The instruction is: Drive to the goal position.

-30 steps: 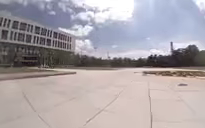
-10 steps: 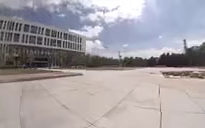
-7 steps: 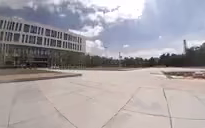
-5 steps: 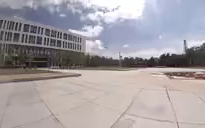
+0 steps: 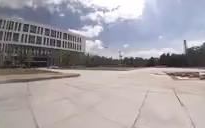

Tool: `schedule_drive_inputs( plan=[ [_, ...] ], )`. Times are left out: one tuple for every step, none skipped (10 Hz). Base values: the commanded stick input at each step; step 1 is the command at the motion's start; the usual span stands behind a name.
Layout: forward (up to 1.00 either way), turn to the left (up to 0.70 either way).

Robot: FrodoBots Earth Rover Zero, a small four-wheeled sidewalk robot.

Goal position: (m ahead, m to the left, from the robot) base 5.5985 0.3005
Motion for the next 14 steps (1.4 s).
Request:
schedule_drive_inputs(
  plan=[
    [0.70,0.00],
    [0.70,0.00],
    [0.70,0.00],
    [0.70,0.00],
    [0.70,0.00],
    [0.70,0.00],
    [0.70,0.00],
    [0.70,0.00],
    [0.70,0.00],
    [0.70,0.00],
    [0.70,0.00],
    [0.70,0.00],
    [0.70,0.00],
    [0.70,0.00]
  ],
)
